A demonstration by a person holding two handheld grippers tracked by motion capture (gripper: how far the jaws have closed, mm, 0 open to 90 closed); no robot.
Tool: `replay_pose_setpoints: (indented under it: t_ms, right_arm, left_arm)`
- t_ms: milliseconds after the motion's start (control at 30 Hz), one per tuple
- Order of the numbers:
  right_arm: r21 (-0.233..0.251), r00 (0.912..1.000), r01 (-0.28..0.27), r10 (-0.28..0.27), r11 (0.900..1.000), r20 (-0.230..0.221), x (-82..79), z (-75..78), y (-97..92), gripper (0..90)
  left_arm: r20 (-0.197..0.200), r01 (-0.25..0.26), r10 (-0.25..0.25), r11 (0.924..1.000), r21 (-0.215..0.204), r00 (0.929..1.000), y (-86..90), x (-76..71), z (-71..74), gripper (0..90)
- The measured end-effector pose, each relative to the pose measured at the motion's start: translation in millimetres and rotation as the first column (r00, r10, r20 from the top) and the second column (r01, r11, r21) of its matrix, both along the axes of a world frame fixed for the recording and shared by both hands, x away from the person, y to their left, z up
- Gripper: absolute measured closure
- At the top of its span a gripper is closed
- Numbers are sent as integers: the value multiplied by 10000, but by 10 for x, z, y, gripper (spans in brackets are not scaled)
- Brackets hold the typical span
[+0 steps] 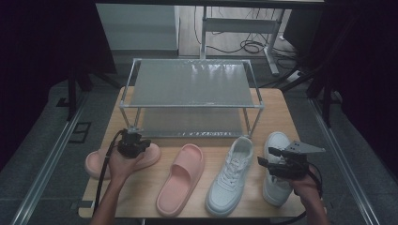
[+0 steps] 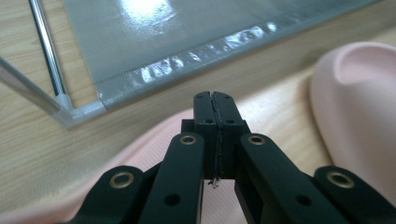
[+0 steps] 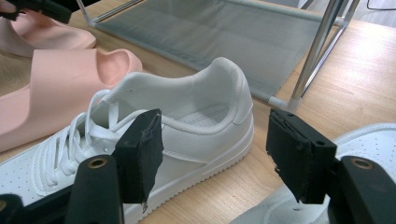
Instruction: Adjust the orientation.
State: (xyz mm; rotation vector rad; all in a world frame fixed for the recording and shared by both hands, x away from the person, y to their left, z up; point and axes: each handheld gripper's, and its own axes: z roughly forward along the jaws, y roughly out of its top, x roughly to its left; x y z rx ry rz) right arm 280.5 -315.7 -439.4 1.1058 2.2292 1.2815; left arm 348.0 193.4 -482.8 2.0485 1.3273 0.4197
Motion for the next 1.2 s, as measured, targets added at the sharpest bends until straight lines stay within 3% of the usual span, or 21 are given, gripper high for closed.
replay_pose_setpoints:
  t_ms: [267,300,500,633,767,1200]
  right_arm:
    - [19,9997,143,-143,9999,175,-2,1,3,374]
    - [13,9998,151,-151,9999,163,-4,1,6,374]
    - [-46,9999,95,-94,9999,125,1,-8,17,375]
    - [-62,9999,73,-73,10000,143,2,-7,19,374]
    - [-52,9998,120,-119,9999,127,8,-11,20,375]
    - [-76,9992,235,-232,9997,311,-30,50,-32,374]
  left_arm:
    - [-406,-311,318,9994,178,9987,-57,200,-140,891]
    - [-470,-540,549,9983,198,9974,-70,230,-170,891]
    - [-546,-836,855,9959,353,9948,-74,295,-217,895]
    - [-626,-768,811,9947,685,9947,-69,342,-232,900]
    - [-718,-696,744,9953,672,9946,-94,357,-248,900]
    - [-824,8,21,9994,352,9966,-186,98,-268,900]
